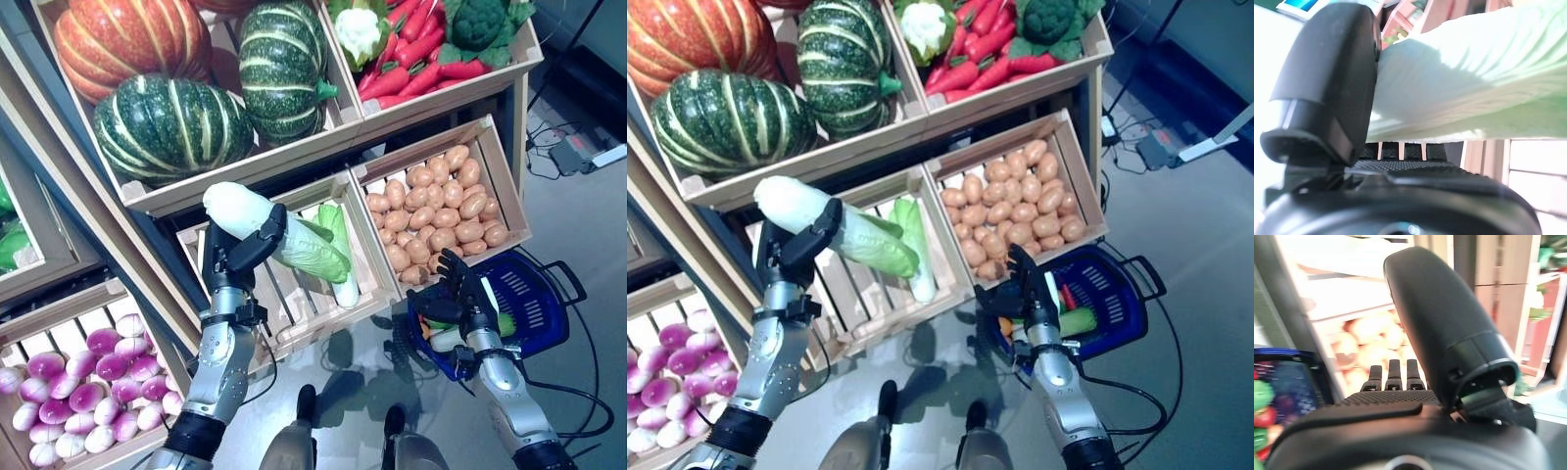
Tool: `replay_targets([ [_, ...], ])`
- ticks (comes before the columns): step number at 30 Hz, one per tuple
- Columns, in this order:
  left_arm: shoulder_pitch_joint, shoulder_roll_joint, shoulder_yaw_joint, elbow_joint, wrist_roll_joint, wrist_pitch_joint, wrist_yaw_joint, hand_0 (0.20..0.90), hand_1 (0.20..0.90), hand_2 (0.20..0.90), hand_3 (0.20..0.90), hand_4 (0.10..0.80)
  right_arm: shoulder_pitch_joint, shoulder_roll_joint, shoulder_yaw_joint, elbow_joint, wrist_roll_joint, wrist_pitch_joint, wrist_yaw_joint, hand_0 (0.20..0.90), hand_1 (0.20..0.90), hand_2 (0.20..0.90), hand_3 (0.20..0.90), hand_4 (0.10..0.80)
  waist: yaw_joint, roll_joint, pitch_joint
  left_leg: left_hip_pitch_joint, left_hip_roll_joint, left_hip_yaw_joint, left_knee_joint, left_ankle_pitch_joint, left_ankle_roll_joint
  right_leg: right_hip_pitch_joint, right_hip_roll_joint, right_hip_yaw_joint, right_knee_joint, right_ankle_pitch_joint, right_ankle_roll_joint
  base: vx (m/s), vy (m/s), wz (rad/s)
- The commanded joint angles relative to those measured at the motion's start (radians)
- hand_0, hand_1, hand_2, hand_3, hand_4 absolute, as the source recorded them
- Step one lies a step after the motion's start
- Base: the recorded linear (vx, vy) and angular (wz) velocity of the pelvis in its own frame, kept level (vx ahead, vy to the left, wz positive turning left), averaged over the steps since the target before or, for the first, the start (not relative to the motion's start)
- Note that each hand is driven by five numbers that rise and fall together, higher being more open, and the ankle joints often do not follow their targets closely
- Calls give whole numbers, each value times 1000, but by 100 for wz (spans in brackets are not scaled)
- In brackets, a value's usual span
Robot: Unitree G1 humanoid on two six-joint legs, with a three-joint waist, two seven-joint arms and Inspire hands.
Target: Put vegetables into the basket
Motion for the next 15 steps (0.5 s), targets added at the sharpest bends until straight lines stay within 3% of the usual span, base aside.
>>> replay_targets([
  [1, -8, -25, 52, -86, -182, 45, -142, 300, 300, 300, 300, 400, 26, -34, -16, -138, 55, -70, 141, 900, 900, 900, 900, 800, -4, -32, -146, 18, -61, 9, 1, -73, 46, 21, 4, 6, -110, 111, -51, 47, -24, -8],
  [6, 3, -11, 25, -75, -146, 153, -149, 300, 300, 300, 300, 400, 21, -76, 0, -183, 126, 9, 251, 900, 900, 900, 900, 800, 0, -39, -167, 34, -56, 18, -17, -70, 43, 32, 0, 8, -139, 130, -40, 11, -9, -2],
  [15, -40, 55, -35, -24, -84, 245, -183, 300, 300, 300, 300, 400, -95, -198, 73, -182, 259, 235, 434, 900, 900, 900, 900, 800, 22, -58, -197, 64, -48, 21, -43, -66, 41, 57, -5, -6, -159, 143, -30, 0, 0, 0],
])
